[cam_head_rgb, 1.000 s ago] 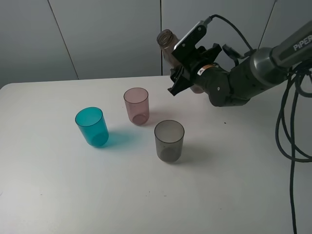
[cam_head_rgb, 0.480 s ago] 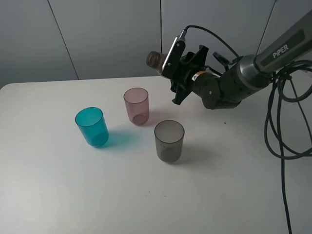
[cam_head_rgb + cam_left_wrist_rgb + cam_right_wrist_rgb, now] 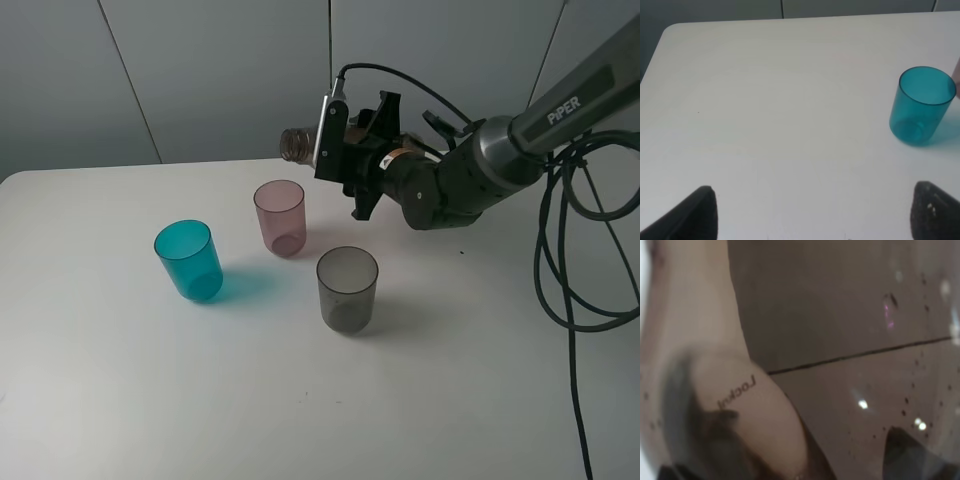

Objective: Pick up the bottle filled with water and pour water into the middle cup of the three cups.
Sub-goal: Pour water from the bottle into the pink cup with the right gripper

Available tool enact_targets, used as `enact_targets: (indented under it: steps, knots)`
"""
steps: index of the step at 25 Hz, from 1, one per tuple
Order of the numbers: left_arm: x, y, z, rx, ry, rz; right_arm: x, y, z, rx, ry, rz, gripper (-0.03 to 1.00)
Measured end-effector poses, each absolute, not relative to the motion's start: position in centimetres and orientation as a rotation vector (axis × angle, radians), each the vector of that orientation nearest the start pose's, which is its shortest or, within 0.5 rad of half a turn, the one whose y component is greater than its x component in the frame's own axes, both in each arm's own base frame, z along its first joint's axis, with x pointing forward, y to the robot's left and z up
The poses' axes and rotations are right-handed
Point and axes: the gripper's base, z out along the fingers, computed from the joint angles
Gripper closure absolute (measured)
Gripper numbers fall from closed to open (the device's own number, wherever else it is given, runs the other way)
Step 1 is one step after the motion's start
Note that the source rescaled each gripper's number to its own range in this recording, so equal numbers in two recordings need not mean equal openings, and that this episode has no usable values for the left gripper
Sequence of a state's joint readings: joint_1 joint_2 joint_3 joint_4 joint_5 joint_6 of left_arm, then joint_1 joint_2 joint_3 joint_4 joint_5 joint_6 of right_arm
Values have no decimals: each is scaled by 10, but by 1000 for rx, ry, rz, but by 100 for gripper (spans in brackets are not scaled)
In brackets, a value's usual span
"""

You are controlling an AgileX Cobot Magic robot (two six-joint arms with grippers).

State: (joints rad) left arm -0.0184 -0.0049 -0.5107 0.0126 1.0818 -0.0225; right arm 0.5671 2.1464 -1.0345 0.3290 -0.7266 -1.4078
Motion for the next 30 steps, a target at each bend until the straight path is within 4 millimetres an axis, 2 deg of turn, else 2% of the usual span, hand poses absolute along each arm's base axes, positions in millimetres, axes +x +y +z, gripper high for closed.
enact_targets:
  steps: [6,30]
  knots:
    - [-8,1,278,-2,2050,-9,365,214,111,-1441,1292,-684,97]
    - [-8,1,278,-2,2050,-9,365,212,110,-1599,1158,-850,97]
